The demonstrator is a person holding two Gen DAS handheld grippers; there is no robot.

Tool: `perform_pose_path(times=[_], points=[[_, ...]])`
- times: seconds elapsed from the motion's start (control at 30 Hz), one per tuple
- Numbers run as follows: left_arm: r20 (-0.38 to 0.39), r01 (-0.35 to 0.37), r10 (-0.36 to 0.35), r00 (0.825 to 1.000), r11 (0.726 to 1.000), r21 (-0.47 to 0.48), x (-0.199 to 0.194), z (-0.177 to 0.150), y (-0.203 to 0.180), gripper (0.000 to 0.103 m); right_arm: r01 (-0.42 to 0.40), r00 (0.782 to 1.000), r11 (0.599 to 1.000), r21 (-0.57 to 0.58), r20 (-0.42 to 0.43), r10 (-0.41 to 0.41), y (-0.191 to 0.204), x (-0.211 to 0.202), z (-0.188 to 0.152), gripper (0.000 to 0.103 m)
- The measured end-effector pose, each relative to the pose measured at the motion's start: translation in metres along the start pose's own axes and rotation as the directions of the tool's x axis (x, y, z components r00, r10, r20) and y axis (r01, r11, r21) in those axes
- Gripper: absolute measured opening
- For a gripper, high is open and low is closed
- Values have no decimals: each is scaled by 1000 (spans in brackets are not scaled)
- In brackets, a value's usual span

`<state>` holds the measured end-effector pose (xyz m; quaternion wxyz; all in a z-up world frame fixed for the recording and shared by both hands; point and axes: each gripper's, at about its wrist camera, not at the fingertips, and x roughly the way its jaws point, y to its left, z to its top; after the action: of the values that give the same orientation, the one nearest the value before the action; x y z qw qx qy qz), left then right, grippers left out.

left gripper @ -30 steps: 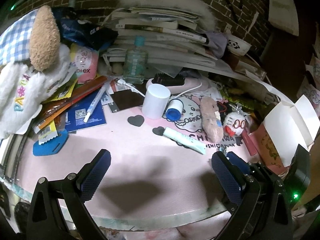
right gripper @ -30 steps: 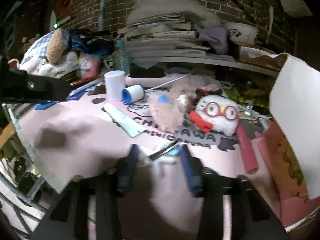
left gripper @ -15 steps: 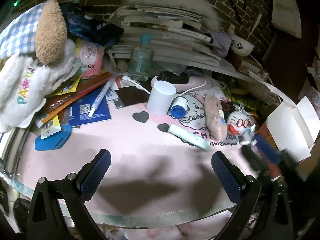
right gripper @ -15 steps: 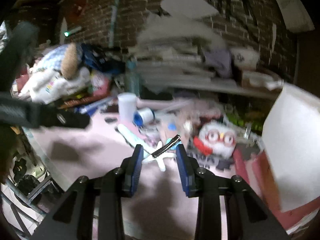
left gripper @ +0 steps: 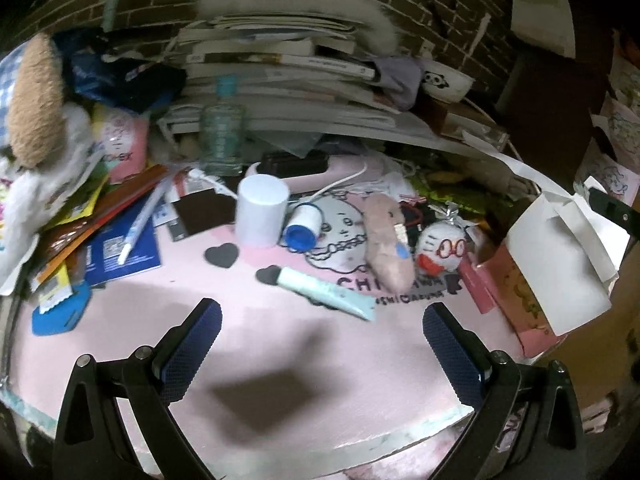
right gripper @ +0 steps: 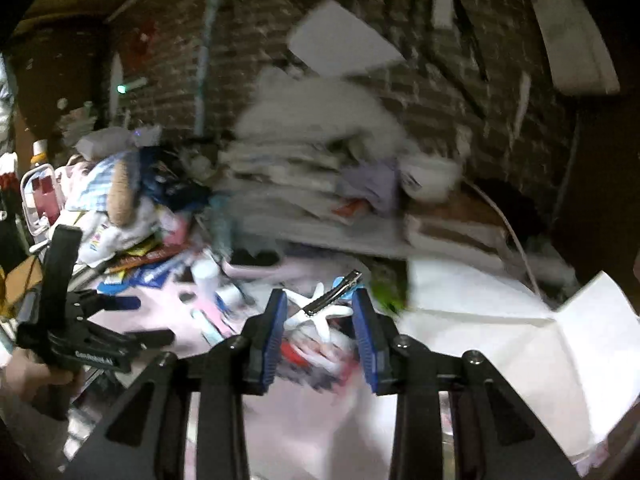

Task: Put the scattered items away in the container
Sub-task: 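Carry the hair clip with the right gripper into the white box and release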

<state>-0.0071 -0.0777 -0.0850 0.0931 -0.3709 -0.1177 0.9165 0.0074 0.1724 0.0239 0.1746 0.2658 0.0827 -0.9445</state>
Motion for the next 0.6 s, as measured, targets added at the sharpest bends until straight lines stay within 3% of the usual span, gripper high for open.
perform_pose_path(times=[0.17, 0.33, 0.47, 0.6], points=[[0, 9, -9, 1000, 1000, -1, 6, 5, -4, 101, 9, 977, 994, 108, -211, 14, -70, 0, 6, 31], [1, 21, -21, 1000, 1000, 6, 8, 7, -8, 101, 78, 923, 987, 142, -384, -17, -113, 19, -3, 31], [-7, 12, -12, 1000, 1000, 3, 8, 6, -7, 101, 116, 879, 982, 148, -475, -32, -132, 41, -14, 31], [-10, 5, -5, 1000, 1000, -5, 7, 4, -5, 101, 102, 846, 983, 153, -534, -5, -135, 59, -21, 31]])
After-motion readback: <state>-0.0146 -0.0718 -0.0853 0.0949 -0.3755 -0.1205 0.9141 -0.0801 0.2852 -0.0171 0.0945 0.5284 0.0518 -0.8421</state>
